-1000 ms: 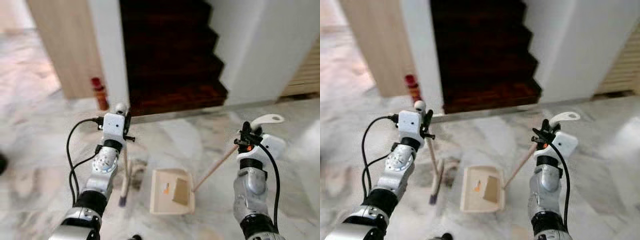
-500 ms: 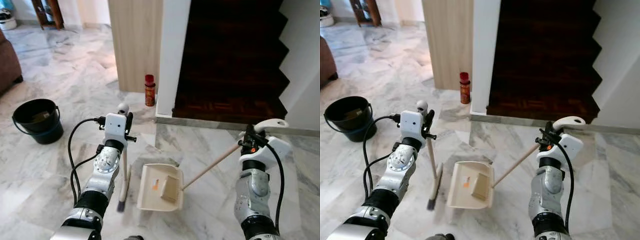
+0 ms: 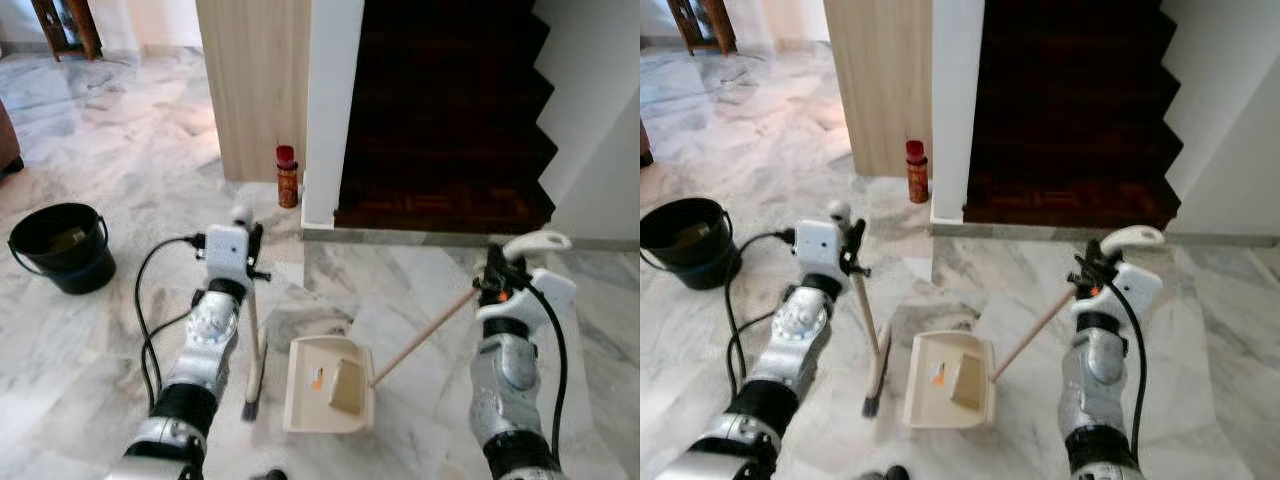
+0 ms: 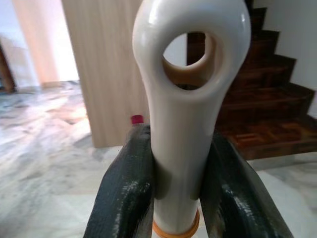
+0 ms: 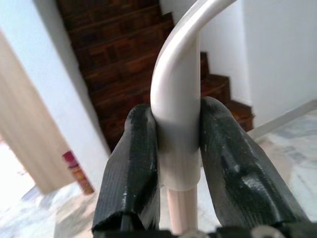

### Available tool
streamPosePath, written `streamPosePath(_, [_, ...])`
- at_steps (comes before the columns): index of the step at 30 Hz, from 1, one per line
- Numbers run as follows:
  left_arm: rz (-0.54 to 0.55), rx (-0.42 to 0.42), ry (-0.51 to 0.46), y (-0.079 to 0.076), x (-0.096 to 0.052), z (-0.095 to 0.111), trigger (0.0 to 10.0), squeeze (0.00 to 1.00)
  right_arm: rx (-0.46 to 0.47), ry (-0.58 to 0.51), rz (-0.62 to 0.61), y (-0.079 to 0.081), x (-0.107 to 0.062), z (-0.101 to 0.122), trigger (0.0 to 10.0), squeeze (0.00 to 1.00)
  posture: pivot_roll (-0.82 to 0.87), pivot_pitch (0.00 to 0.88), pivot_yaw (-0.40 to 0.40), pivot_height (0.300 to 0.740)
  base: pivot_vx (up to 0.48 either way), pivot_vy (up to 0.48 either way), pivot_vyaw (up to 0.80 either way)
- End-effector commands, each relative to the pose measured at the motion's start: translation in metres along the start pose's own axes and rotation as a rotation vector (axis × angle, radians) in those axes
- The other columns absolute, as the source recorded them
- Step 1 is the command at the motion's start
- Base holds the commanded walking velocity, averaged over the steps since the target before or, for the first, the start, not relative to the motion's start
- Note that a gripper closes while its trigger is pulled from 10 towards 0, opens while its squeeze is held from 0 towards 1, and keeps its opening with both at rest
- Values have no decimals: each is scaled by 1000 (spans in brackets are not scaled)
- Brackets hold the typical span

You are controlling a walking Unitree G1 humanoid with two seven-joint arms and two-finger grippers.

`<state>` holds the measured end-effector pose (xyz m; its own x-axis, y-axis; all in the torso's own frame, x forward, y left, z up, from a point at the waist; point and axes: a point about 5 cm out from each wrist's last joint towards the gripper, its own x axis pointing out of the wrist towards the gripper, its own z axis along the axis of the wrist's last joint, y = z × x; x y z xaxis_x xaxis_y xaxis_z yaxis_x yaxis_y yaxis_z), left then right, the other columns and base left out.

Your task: Sweep floor

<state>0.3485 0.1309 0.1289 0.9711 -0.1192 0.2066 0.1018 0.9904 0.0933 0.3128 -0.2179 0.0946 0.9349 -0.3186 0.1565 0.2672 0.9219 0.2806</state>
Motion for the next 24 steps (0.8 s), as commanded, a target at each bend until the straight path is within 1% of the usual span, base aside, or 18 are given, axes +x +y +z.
streamPosePath(1, [0,24,-46,4,4,12,10000,0,28,-52,16,7,5,11,10000,0,80,34,-64,740,0,375,0])
streamPosePath(24, [2,23,-43,5,3,14,10000,0,32,-48,26,9,5,13,10000,0,81,59,-64,740,0,374,0])
